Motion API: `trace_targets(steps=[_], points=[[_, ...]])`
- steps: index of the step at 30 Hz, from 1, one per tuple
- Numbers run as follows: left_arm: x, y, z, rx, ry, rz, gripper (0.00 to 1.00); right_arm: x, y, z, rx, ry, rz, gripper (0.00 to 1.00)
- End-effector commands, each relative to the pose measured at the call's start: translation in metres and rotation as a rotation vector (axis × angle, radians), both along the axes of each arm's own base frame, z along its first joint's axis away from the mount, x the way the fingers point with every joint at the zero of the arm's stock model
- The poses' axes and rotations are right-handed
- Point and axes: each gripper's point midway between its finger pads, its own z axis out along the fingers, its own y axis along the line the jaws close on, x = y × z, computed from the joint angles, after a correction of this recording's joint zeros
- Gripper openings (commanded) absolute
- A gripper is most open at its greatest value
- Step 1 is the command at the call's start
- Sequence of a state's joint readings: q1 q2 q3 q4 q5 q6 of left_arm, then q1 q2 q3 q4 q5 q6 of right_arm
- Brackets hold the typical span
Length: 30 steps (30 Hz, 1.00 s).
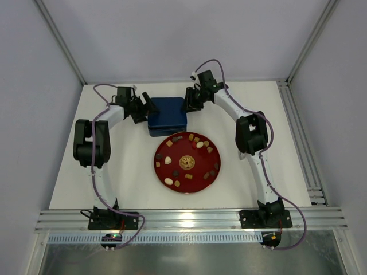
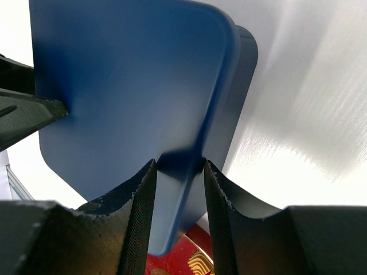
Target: Pack the chocolate
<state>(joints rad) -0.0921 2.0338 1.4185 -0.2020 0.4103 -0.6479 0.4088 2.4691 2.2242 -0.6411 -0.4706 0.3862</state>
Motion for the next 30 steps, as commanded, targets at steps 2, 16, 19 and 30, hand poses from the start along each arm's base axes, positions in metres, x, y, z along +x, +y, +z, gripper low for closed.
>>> trace_targets(steps=[2,16,19,30], points=[[-0.006,0.000,0.027,0.032,-0.051,-0.003,0.86,0.000,0.001,0.004,-0.057,-0.045,0.017,0.40],[-0.021,-0.001,0.034,0.060,-0.042,0.011,0.80,-0.010,0.002,-0.002,-0.150,-0.082,0.045,0.40],[-0.024,-0.001,0.035,0.065,-0.043,0.015,0.79,-0.009,0.000,0.001,-0.152,-0.091,0.042,0.41],[-0.032,-0.001,0.040,0.085,-0.035,0.033,0.73,-0.022,0.005,0.002,-0.189,-0.115,0.069,0.41]])
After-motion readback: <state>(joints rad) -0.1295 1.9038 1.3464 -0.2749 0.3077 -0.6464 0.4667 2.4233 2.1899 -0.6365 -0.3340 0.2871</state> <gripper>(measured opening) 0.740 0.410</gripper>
